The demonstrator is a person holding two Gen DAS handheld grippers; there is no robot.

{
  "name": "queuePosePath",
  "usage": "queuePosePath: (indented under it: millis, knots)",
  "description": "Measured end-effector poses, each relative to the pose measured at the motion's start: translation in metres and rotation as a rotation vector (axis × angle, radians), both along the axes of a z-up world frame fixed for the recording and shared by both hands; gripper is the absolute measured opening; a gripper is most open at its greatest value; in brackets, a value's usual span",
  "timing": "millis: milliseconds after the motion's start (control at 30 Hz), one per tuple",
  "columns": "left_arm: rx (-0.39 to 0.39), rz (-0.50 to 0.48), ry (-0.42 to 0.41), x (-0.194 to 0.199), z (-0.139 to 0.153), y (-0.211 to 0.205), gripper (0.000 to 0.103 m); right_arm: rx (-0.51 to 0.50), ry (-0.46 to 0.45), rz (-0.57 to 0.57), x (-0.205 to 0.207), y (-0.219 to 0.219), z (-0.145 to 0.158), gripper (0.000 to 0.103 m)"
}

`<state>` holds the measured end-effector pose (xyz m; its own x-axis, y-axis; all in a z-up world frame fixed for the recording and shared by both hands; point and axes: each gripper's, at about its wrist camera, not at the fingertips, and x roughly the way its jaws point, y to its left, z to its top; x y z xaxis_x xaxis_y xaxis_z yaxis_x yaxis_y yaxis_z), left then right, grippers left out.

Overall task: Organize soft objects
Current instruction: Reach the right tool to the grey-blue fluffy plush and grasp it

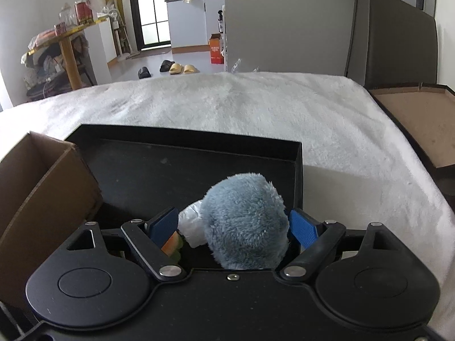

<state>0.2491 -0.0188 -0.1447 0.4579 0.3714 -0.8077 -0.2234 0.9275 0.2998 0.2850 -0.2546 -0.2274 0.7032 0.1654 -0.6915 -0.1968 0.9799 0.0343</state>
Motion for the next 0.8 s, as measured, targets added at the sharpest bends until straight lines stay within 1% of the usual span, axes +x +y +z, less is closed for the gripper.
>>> queuePosePath:
  millis: [167, 233, 267, 300, 367, 467, 667, 800]
  knots:
    - [0.015, -0.01, 0.018, 0.001, -0.002, -0.004, 0.084, -0.011, 0.005, 0.016, 0.005, 0.001, -0.011, 0.084]
    - [0.014, -0.013, 0.017, 0.001, -0.001, -0.005, 0.084, -0.019, 0.027, 0.009, 0.009, 0.001, -0.017, 0.074]
    - [0.012, -0.016, 0.014, 0.0, 0.0, -0.006, 0.084, -0.017, 0.032, 0.005, 0.009, -0.001, -0.019, 0.059]
    - [0.013, -0.021, 0.009, -0.001, 0.002, -0.006, 0.084, -0.027, 0.028, 0.003, 0.008, -0.001, -0.018, 0.056]
    - [0.017, -0.027, 0.004, -0.002, 0.004, -0.007, 0.084, -0.027, 0.026, 0.013, 0.007, -0.003, -0.015, 0.052]
    - [0.014, -0.027, 0.0, -0.006, 0.006, -0.004, 0.084, -0.004, 0.035, -0.001, 0.003, -0.007, -0.009, 0.051]
    - [-0.018, -0.023, -0.027, -0.017, 0.013, 0.006, 0.084, -0.048, 0.002, -0.01, -0.011, -0.008, 0.002, 0.051]
    - [-0.047, -0.018, -0.04, -0.025, 0.016, 0.014, 0.084, -0.032, 0.007, -0.03, -0.02, -0.012, 0.008, 0.051]
